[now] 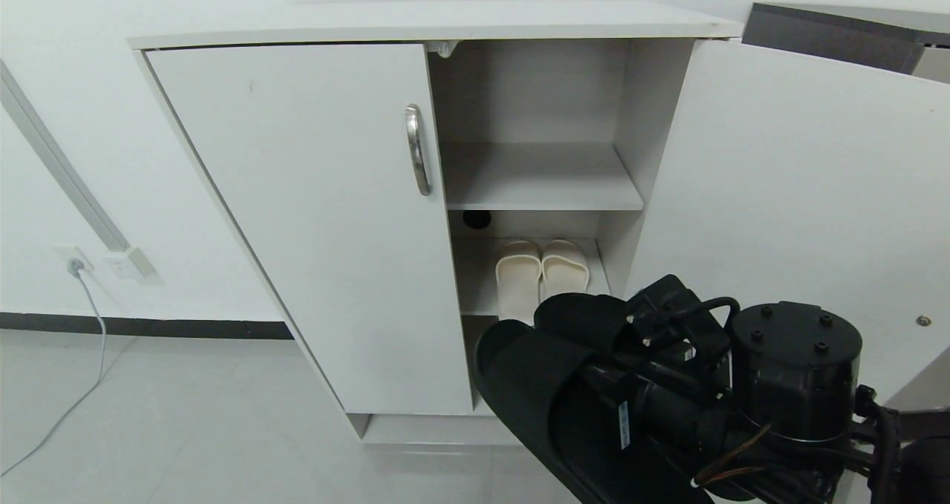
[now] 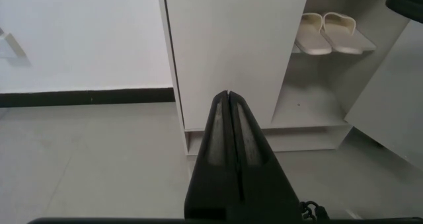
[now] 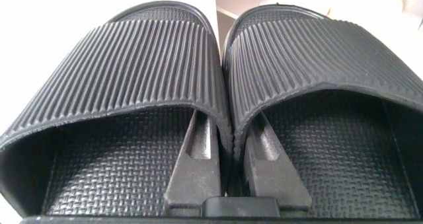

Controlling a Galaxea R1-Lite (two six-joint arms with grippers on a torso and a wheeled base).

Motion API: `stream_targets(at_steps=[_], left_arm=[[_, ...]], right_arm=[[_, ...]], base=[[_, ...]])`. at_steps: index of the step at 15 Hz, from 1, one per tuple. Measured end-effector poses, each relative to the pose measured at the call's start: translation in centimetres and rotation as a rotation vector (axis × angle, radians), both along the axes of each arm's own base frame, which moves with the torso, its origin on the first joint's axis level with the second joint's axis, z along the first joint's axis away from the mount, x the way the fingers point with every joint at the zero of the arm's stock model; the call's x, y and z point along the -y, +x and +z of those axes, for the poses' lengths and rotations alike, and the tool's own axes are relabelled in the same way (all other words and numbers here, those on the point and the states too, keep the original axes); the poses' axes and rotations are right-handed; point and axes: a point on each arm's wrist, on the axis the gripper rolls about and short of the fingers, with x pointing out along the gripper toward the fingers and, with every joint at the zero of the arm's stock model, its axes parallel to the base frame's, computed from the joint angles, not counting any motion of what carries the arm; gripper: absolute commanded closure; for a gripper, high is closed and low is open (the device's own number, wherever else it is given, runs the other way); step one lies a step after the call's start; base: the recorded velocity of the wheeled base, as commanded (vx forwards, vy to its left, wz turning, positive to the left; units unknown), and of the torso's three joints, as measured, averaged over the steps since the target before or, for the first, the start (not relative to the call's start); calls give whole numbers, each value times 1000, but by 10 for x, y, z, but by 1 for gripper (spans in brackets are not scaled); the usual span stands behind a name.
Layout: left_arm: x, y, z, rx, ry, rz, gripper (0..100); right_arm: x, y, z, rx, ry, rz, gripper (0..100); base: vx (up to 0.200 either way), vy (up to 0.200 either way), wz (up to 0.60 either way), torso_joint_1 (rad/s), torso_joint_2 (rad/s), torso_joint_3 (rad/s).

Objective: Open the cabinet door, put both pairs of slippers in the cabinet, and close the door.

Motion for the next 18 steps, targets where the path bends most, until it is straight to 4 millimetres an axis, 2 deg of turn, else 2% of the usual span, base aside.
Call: stream_targets(at_steps=[3,6,9,13,18], left_arm=[[0,0,0,0,0,0,100],[0,0,0,0,0,0,100],[0,0,0,0,0,0,100],[0,0,0,0,0,0,100],[0,0,0,0,0,0,100]], right_arm=[[-8,7,8,36,0,-109,100],[-33,17,26,44,-7,-264,100],[-58,29,56,4,-2,-390,100],[-82,46,94,25,36,-580,100],[-91,63,95,21,5,-638,100]], base=[[0,0,0,0,0,0],[0,0,0,0,0,0],[0,0,0,0,0,0],[0,0,0,0,0,0],[0,0,0,0,0,0]])
